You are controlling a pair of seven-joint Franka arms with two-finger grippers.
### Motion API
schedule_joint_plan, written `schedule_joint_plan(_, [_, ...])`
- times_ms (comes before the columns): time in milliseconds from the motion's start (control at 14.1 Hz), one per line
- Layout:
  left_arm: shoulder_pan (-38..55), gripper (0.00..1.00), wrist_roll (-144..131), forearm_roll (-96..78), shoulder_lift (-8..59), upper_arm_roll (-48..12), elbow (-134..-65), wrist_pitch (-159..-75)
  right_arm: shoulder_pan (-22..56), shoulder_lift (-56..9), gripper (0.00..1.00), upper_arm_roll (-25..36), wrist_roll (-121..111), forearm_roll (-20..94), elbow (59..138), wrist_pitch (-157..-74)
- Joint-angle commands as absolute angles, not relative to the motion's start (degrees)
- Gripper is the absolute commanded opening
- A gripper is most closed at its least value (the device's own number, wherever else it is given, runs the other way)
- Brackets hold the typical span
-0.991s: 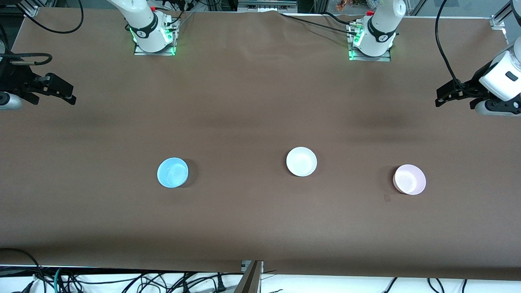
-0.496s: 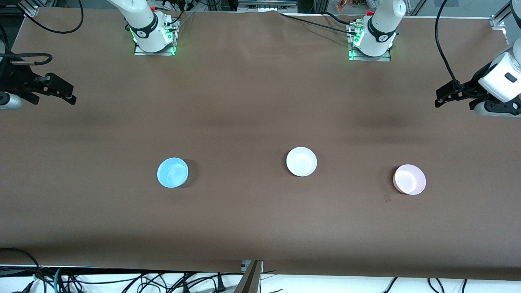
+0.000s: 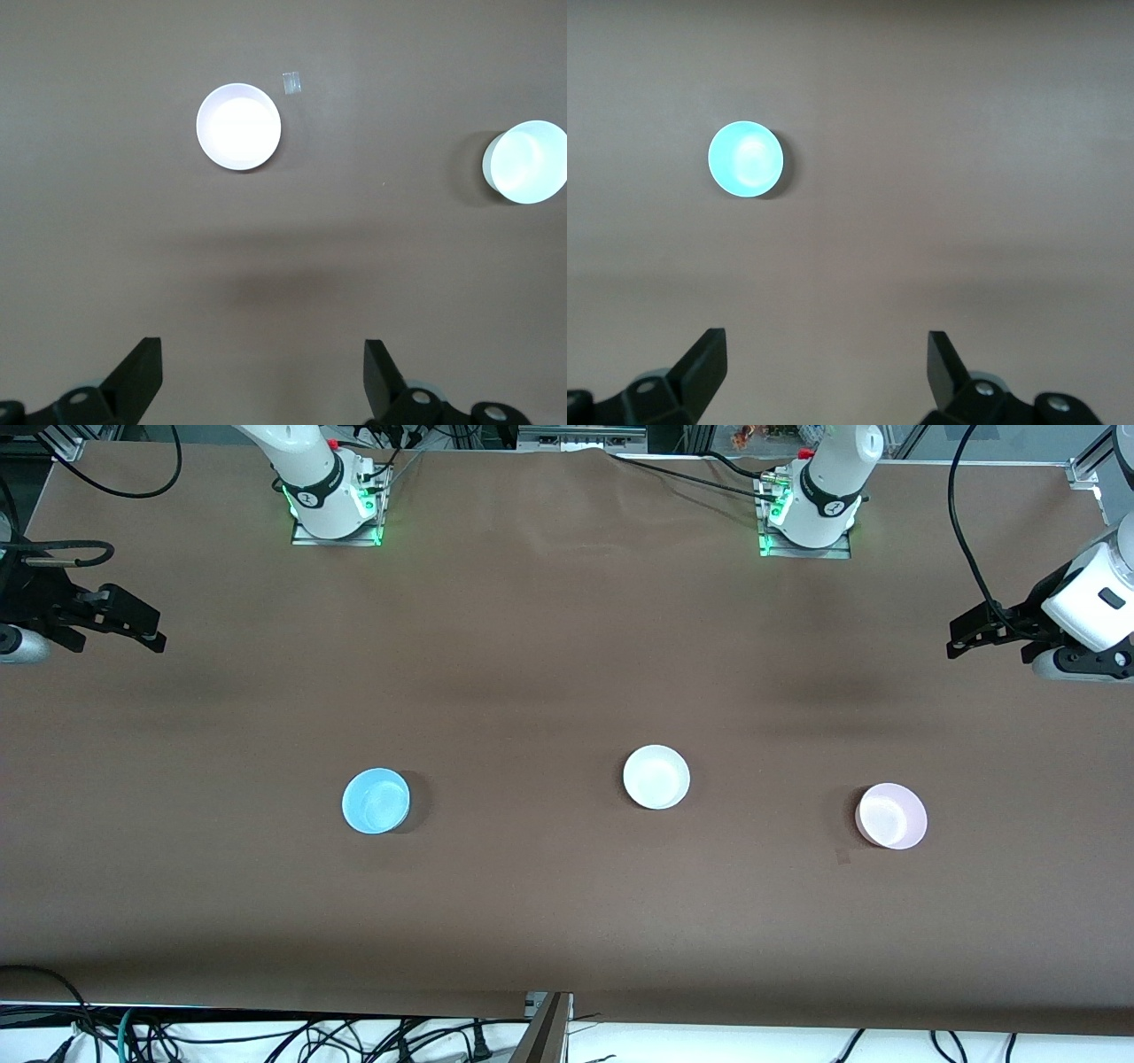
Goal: Stack pink and blue bowls on white bowl
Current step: 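Reach the left gripper down to the pale pink bowl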
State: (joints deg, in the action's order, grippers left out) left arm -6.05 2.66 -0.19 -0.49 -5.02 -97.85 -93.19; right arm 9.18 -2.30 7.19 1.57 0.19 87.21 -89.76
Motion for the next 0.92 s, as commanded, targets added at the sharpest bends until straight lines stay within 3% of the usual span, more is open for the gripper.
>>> schedule_joint_plan(0, [-6.6,1.0,3.2,-0.3,2.7,-4.6,-94.3,-91.8,9.2,-2.4,1.0,7.1,1.5,0.2,86.5,-88.9])
schedule_joint_plan(142, [-6.7,1.0,3.1,0.1,6.7,-4.5,-94.3,-93.4,9.2,-2.5,1.0,7.1,1.5,0.2,86.5,-88.9])
schedule_joint_plan(425, [-8.7,1.0,3.9,0.3,17.4,-4.5,-94.7,-105.4,9.2,-2.6,1.0,7.1,1.5,0.2,86.6,-88.9])
schedule_joint_plan(850, [-12.6,1.0,14.3,0.3,28.0,-4.5,-95.5,-117.9,9.2,-2.6,1.0,7.1,1.5,0.4,86.6,-88.9])
